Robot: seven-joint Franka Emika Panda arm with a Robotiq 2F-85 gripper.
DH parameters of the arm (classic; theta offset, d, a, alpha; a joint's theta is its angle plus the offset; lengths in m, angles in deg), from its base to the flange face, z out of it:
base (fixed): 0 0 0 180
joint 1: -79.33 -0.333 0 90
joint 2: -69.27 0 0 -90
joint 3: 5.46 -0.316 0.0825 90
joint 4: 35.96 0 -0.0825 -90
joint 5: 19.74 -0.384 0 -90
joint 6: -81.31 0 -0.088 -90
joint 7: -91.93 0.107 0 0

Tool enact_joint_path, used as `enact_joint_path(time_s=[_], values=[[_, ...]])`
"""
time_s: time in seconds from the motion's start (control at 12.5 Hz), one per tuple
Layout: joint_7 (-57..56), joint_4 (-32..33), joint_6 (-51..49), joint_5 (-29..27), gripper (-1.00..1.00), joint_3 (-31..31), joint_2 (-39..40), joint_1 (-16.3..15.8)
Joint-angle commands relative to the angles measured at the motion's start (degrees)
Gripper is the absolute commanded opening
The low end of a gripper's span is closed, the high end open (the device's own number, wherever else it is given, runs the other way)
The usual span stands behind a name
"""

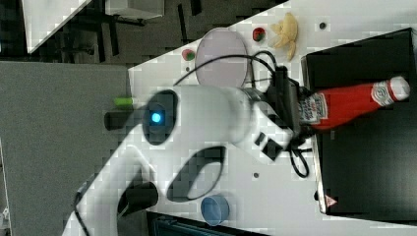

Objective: Pick Ketchup from oven and place it on table.

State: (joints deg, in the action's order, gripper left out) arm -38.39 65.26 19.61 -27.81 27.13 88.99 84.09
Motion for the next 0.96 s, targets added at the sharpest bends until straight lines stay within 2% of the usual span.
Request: enact_joint_path(time_s=[0.08,0.16,0.24,0.32,0.4,0.72,0.8,0.96], values=[[0.0,-8.4,-10.7,0.0,0.24,-0.1,-8.1,-3.8],[0.0,-10.1,-16.7,3.4,0.24,-1.5,-10.6,-6.7],[0.0,-10.3,-18.0,4.5,0.24,-2.8,-11.7,-7.9],[0.0,-10.2,-20.2,5.0,0.24,-7.2,-13.6,-10.5],[0.0,-10.2,-20.9,5.0,0.24,-10.6,-14.3,-11.8],[0.7,-8.9,-20.9,5.0,0.24,-17.9,-14.3,-13.2],[1.8,-4.0,-20.0,5.1,0.24,-20.5,-14.5,-13.4],[1.8,2.3,-15.5,5.9,0.24,-20.9,-14.5,-13.4]])
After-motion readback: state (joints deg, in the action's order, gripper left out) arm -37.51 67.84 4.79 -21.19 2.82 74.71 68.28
